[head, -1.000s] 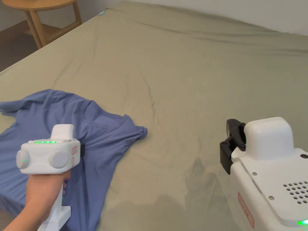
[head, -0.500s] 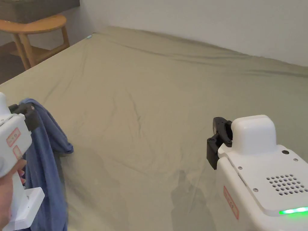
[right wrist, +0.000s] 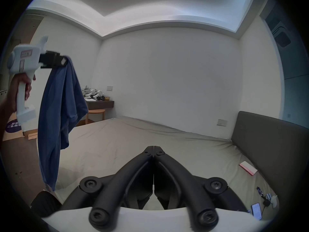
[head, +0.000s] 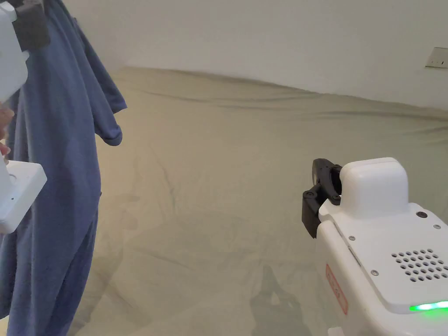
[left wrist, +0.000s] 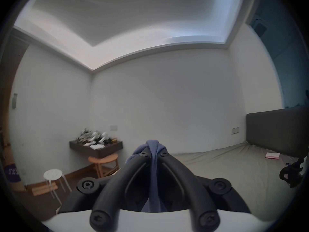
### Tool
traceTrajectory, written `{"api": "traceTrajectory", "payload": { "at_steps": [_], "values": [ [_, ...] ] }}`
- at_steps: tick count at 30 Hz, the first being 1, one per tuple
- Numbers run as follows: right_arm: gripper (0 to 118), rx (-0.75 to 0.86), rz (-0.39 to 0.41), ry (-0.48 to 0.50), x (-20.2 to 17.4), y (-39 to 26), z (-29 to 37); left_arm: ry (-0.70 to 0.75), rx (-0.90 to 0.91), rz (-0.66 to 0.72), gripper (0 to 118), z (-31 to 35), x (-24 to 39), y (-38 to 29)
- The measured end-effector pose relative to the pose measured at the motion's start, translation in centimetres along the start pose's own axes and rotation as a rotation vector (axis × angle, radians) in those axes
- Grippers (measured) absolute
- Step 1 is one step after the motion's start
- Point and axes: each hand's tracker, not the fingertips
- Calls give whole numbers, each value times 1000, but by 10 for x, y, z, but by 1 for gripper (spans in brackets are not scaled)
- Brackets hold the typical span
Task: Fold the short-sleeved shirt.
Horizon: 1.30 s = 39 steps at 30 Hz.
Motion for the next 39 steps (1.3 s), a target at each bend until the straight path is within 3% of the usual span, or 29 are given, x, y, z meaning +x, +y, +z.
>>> {"api": "traceTrajectory", "payload": {
  "at_steps": [7,13,20,23,26,28,29,31,32,34,35,36,39],
  "values": [
    [1,-20,-8,-151,53,-9,21,-208,39,-30,2,-42,95,15],
    [1,-80,-6,-273,90,-29,26,-407,-68,-49,2,-87,197,-29],
    [1,-171,-25,-330,120,-61,13,-608,-433,-205,2,-132,315,-176],
    [2,-202,-44,-338,128,-75,5,-659,-718,-293,2,-134,352,-256],
    [2,-242,-53,-342,133,-88,-2,-654,-854,-386,2,-117,369,-324],
    [2,-262,-50,-336,135,-94,-2,-612,-905,-378,2,-116,364,-354],
    [2,-270,-42,-335,136,-97,-3,-600,-940,-302,2,-117,356,-359],
    [2,-289,-28,-334,137,-100,-4,-577,-989,-178,12,-121,344,-365],
    [2,-295,-29,-333,137,-100,-5,-561,-984,-155,25,-119,335,-361],
    [2,-297,-36,-325,137,-99,-6,-527,-960,-163,88,-120,323,-353],
    [2,-297,-36,-318,136,-97,-6,-535,-947,-152,111,-119,315,-346],
    [2,-294,-33,-312,134,-94,-7,-541,-899,-115,117,-114,307,-333],
    [2,-275,-16,-286,131,-83,-7,-502,-773,-65,115,-102,277,-293]
  ]
}}
